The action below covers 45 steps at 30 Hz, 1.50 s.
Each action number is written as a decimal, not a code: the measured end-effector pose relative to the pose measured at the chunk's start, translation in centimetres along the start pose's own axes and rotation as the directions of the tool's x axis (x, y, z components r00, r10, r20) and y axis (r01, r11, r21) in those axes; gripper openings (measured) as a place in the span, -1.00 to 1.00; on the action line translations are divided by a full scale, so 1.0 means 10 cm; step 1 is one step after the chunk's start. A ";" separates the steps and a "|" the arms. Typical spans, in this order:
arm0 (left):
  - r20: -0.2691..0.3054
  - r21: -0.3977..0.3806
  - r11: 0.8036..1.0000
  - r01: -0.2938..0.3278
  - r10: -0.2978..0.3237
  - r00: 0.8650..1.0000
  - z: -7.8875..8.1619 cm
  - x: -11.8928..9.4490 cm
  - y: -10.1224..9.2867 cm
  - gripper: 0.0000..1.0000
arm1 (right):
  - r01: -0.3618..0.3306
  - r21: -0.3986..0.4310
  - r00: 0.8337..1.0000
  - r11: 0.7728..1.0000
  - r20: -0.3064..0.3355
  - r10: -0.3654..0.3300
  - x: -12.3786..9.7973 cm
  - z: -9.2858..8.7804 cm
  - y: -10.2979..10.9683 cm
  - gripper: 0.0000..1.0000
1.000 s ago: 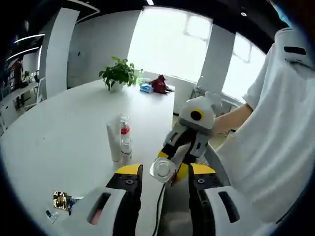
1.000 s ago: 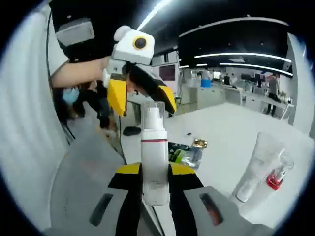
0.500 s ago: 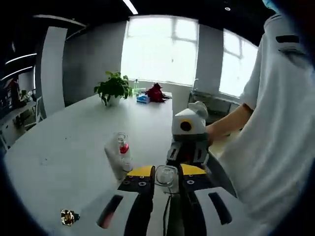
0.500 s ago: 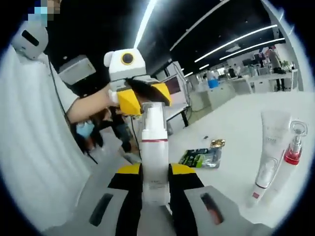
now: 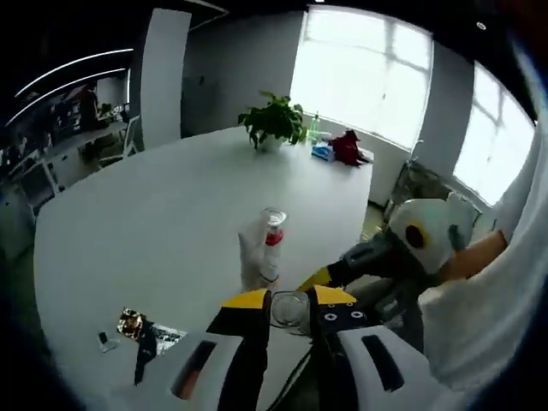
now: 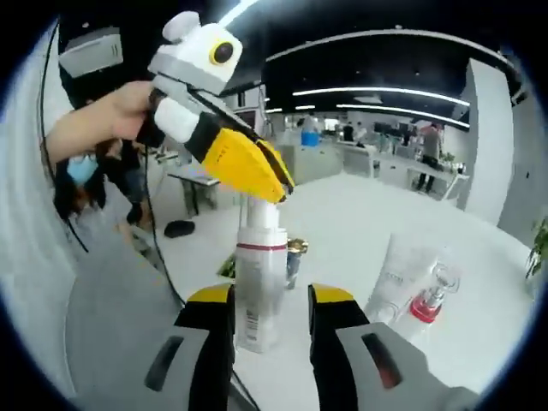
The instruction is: Arrange the skincare products in the storage area until every visible bottle or jar stands upright without overlapping.
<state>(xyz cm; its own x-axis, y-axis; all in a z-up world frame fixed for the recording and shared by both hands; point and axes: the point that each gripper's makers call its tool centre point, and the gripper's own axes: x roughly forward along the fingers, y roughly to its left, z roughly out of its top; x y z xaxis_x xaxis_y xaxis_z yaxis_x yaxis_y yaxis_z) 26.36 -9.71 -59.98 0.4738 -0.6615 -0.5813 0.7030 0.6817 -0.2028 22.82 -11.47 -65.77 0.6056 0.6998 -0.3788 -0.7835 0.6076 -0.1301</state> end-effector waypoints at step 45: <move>0.078 0.229 0.841 0.490 -0.517 0.852 0.24 -0.40 -0.67 -0.49 | -0.686 0.259 0.708 0.680 0.453 0.542 -0.44 0.61 0.45 -0.58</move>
<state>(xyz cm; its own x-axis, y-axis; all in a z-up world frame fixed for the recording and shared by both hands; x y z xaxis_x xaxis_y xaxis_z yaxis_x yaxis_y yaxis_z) 21.02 -12.35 -54.40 0.0812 -0.9407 -0.3295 0.9450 0.1777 -0.2745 17.50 -9.48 -59.08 0.0674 0.9948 0.0761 -0.9123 0.0305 0.4083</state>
